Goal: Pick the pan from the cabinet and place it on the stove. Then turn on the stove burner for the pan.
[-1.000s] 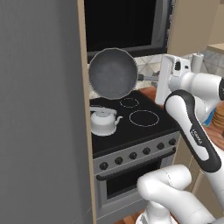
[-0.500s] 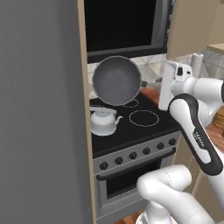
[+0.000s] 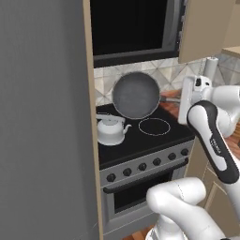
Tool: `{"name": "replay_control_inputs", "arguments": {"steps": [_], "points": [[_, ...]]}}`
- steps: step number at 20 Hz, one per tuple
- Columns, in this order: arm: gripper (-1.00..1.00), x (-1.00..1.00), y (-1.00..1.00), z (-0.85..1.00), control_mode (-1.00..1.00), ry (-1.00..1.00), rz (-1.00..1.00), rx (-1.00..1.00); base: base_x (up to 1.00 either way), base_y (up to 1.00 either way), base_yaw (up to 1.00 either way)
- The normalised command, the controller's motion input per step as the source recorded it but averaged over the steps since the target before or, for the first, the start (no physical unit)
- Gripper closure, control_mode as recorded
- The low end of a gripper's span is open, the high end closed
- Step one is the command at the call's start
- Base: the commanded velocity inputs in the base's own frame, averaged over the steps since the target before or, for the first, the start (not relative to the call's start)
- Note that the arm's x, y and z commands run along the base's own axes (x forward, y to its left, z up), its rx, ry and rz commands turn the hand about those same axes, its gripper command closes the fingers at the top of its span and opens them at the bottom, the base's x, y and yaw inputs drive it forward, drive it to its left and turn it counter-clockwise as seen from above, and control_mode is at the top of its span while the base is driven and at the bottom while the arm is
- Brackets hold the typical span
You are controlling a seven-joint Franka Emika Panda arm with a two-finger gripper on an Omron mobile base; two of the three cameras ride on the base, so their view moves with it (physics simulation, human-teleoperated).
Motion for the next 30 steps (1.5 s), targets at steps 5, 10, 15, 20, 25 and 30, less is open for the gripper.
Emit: {"name": "replay_control_inputs", "arguments": {"steps": [5,10,15,20,25,30], "points": [[1.00,0.17,-0.40,-0.29,-1.00,0.17,-0.18,0.09,0.00,0.00,0.00],[1.00,0.03,-0.55,-0.23,-1.00,0.12,-0.15,0.11,0.00,0.00,0.00],[1.00,0.00,-0.54,-0.24,-1.00,0.06,-0.13,0.11,0.00,0.00,0.00],[1.00,0.00,-0.29,-0.30,-1.00,0.04,-0.10,0.07,0.00,0.00,0.00],[1.00,0.00,-0.16,-0.37,-1.00,0.04,-0.08,0.05,0.00,0.00,0.00],[1.00,0.00,-0.14,-0.41,-1.00,0.05,-0.07,0.04,0.00,0.00,0.00]]}}
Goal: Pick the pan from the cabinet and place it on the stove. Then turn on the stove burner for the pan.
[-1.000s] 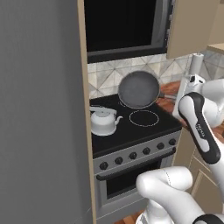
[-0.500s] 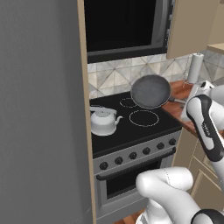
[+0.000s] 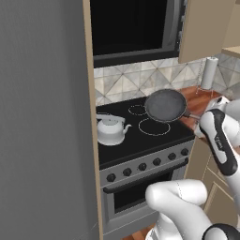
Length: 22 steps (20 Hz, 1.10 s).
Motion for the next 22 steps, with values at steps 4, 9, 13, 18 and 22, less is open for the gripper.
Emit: {"name": "replay_control_inputs", "arguments": {"steps": [4,9,13,18,22], "points": [[1.00,0.06,-0.07,-0.43,-1.00,0.06,-0.05,0.01,0.00,0.00,0.00],[1.00,0.19,-0.01,-0.39,-1.00,0.08,-0.01,0.00,0.00,0.00,0.00],[1.00,0.25,-0.05,-0.34,-1.00,0.07,0.00,0.01,0.00,0.00,0.00],[1.00,0.30,-0.22,-0.30,-1.00,0.07,0.00,0.03,0.00,0.00,0.00],[1.00,0.32,-0.31,-0.31,-1.00,0.10,0.00,0.04,0.00,0.00,0.00]]}}
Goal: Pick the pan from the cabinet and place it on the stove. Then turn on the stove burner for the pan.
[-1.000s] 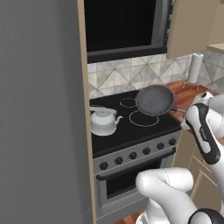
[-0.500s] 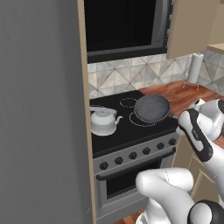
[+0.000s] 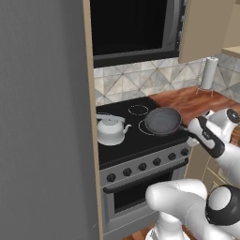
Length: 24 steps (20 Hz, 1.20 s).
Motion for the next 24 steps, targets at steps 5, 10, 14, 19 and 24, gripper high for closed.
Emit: {"name": "replay_control_inputs", "arguments": {"steps": [5,10,14,19,24], "points": [[1.00,0.36,-0.26,-0.26,-1.00,0.09,0.00,0.05,0.00,0.00,0.00],[1.00,0.41,-0.14,-0.26,-1.00,0.07,0.00,0.05,0.00,0.00,0.00],[1.00,0.38,-0.05,-0.31,-1.00,0.05,0.00,0.04,0.00,0.00,0.00],[1.00,0.29,-0.03,-0.40,-1.00,0.04,0.00,0.03,0.00,0.00,0.00],[1.00,0.29,0.00,-0.39,-1.00,0.01,0.00,0.02,0.00,0.00,0.00]]}}
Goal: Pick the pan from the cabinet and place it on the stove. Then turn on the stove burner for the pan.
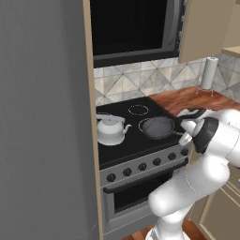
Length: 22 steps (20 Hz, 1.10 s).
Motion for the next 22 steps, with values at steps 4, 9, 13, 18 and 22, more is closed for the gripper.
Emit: {"name": "replay_control_inputs", "arguments": {"steps": [4,9,13,18,22], "points": [[1.00,0.24,0.00,-0.34,-1.00,0.00,0.00,0.03,0.00,0.00,0.00],[1.00,0.21,-0.02,-0.19,-1.00,0.01,0.00,0.04,0.00,0.00,0.00],[1.00,0.28,-0.08,-0.15,-1.00,0.03,0.00,0.04,0.00,0.00,0.00],[1.00,0.30,-0.11,-0.17,-1.00,0.07,-0.01,0.02,0.00,0.00,0.00],[1.00,0.33,-0.15,-0.09,-1.00,0.13,-0.02,0.02,0.00,0.00,0.00]]}}
